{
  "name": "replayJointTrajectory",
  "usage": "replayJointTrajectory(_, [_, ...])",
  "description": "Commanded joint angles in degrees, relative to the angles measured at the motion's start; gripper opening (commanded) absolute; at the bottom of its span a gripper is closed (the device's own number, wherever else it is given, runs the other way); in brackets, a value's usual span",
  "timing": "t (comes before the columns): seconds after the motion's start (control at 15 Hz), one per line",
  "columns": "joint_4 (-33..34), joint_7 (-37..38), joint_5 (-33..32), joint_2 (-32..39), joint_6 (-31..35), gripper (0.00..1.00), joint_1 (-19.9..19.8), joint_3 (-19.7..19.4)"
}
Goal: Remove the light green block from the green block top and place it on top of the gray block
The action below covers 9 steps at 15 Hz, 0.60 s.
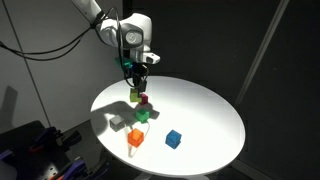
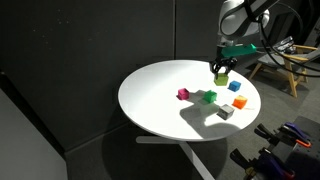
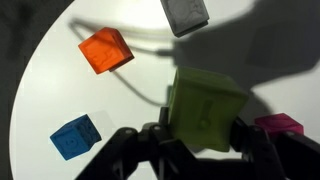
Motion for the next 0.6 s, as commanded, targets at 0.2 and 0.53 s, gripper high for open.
replayJointTrajectory(0.2, [-6.1, -7.4, -1.5, -6.2, 0.9, 0.30, -0.8, 1.7])
replayJointTrajectory(0.53, [-8.9, -14.9, -1.8, -7.9, 3.1, 0.30, -1.0, 2.6])
